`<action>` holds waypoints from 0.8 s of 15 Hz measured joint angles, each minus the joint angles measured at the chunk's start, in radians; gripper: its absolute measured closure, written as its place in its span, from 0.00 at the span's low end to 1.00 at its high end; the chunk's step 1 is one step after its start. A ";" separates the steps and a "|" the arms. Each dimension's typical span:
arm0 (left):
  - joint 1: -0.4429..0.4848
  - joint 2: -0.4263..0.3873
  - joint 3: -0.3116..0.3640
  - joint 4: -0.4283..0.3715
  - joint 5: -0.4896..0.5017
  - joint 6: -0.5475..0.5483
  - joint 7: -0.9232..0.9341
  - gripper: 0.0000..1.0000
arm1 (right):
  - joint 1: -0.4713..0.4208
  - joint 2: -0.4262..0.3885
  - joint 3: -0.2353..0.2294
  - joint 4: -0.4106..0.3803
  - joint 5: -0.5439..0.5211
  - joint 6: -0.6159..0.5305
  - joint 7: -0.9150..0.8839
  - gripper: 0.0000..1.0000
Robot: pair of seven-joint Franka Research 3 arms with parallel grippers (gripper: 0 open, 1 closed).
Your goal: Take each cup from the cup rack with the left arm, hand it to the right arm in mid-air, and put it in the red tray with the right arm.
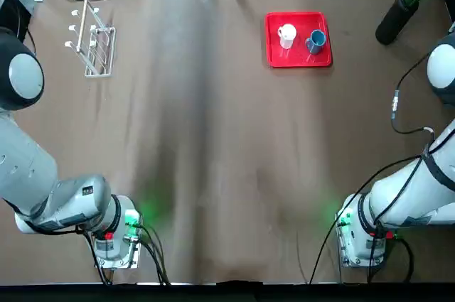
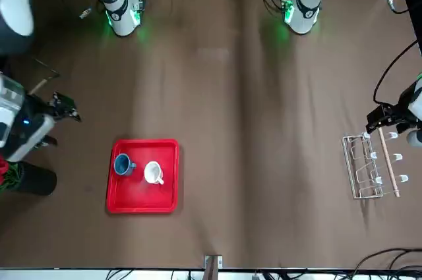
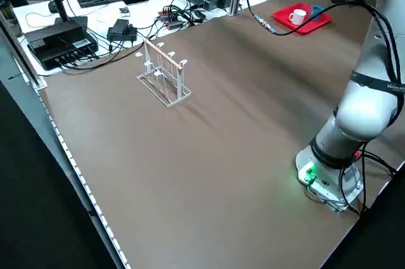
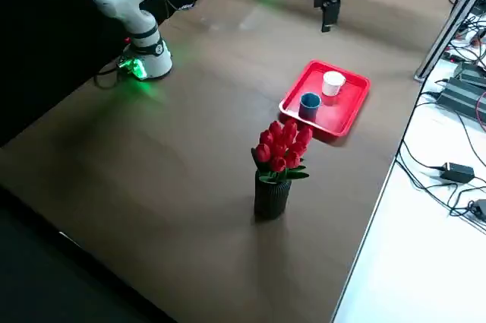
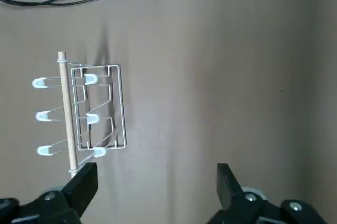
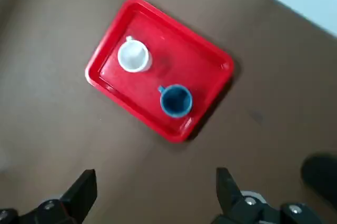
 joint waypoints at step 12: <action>-0.003 -0.003 -0.001 0.002 -0.001 0.000 0.000 0.00 | 0.013 -0.282 -0.073 -0.040 -0.066 -0.244 0.463 0.00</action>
